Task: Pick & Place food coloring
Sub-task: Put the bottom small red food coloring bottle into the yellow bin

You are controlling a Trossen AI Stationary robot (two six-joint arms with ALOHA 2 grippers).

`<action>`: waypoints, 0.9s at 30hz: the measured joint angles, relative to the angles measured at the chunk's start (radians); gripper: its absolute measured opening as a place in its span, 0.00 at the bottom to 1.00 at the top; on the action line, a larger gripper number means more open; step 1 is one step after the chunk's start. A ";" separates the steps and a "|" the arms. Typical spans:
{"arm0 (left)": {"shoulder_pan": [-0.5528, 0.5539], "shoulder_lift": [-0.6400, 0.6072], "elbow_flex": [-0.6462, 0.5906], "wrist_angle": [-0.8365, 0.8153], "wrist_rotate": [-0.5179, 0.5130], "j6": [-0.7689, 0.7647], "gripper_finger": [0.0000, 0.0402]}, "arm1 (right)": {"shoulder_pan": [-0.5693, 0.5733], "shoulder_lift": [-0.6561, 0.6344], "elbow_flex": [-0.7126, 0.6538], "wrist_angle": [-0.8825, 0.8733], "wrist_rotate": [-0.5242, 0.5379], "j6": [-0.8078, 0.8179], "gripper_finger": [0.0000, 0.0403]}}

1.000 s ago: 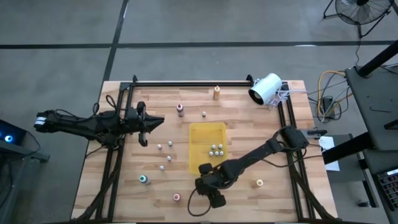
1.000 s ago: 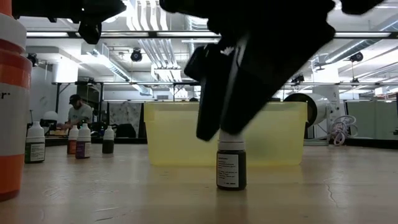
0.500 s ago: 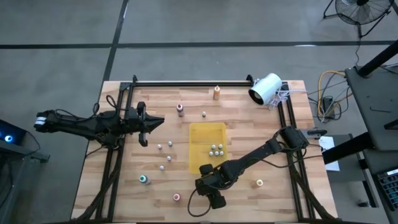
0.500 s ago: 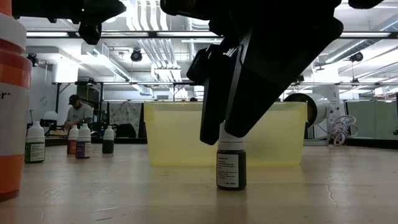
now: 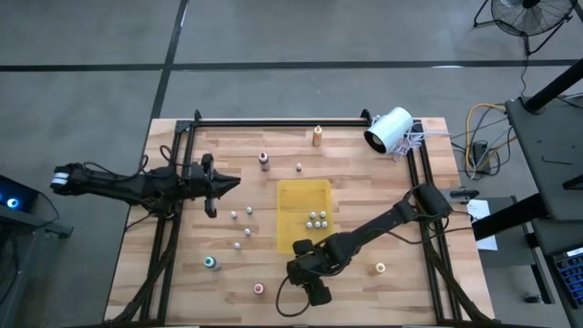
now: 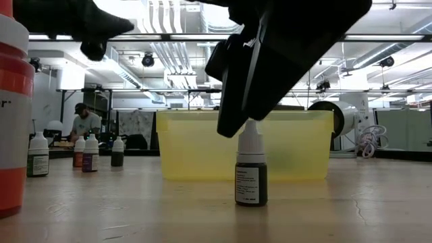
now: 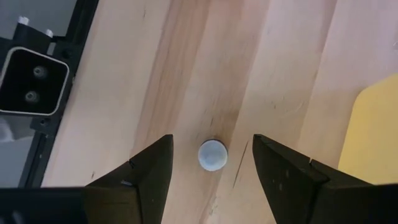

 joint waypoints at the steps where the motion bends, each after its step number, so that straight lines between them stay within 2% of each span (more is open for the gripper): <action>1: 0.000 -0.008 -0.018 0.000 0.000 0.000 0.00 | 0.000 -0.001 0.000 0.000 0.002 0.001 0.52; 9: 0.000 -0.064 -0.121 -0.055 0.000 0.000 0.00 | 0.000 -0.003 0.000 -0.002 0.003 0.026 0.52; 18: 0.000 -0.173 -0.138 -0.272 0.000 0.000 0.00 | 0.000 -0.003 0.000 -0.008 0.003 0.026 0.52; 27: 0.000 -0.235 -0.169 -0.305 0.000 0.000 0.00 | -0.001 -0.003 0.000 -0.008 0.004 0.026 0.52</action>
